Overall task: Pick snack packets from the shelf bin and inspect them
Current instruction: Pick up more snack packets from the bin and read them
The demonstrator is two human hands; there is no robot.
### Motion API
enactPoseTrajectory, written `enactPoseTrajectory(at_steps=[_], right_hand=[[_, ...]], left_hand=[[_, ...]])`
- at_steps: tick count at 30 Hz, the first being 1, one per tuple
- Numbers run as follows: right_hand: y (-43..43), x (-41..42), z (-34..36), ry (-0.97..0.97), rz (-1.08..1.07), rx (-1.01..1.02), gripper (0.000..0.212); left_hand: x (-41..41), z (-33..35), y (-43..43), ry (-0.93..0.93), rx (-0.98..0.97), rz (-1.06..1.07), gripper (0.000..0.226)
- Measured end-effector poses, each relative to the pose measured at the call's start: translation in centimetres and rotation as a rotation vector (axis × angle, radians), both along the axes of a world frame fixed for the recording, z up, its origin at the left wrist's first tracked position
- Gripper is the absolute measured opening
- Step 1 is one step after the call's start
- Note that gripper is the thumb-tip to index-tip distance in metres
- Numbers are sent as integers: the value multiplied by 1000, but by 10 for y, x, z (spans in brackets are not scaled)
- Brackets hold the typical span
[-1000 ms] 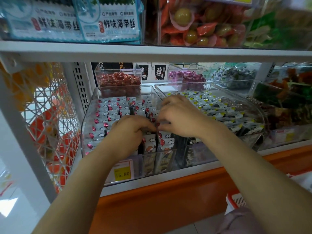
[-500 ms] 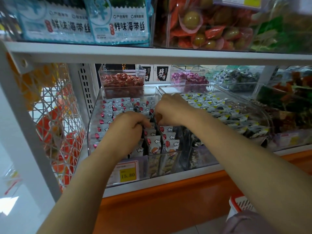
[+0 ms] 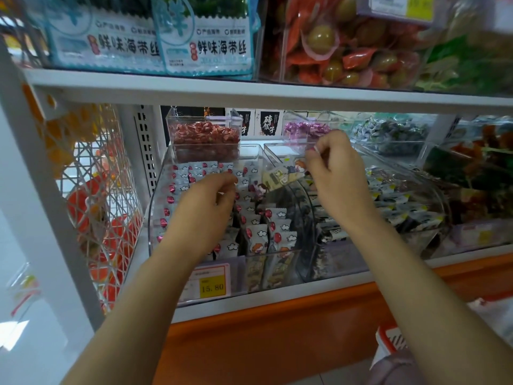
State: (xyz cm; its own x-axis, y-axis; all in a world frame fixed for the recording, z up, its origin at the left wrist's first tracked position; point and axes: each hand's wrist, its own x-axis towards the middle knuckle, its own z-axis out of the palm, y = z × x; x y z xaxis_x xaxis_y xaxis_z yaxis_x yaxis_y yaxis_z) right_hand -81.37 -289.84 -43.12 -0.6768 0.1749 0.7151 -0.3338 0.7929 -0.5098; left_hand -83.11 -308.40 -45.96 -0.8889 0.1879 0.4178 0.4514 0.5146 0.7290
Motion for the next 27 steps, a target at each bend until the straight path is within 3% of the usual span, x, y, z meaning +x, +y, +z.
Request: enactPoseTrajectory(at_steps=[5, 11, 14, 18, 22, 27], right_hand=[[-7, 20, -16, -94, 178, -457, 13], [1, 25, -27, -199, 383, -895, 9], [5, 26, -26, -264, 590, -1146, 11], [7, 26, -28, -315, 661, -1249, 24], [8, 26, -29, -309, 665, -1293, 24], [6, 26, -30, -245, 606, -1295, 21]], left_hand=[[6, -2, 5, -120, 124, -93, 31], [6, 0, 0, -359, 538, -164, 4], [5, 1, -1, -399, 658, -160, 7], [6, 2, -1, -483, 832, -217, 5], [6, 4, 0, -533, 935, -252, 13], [8, 3, 0, -500, 834, -266, 24]])
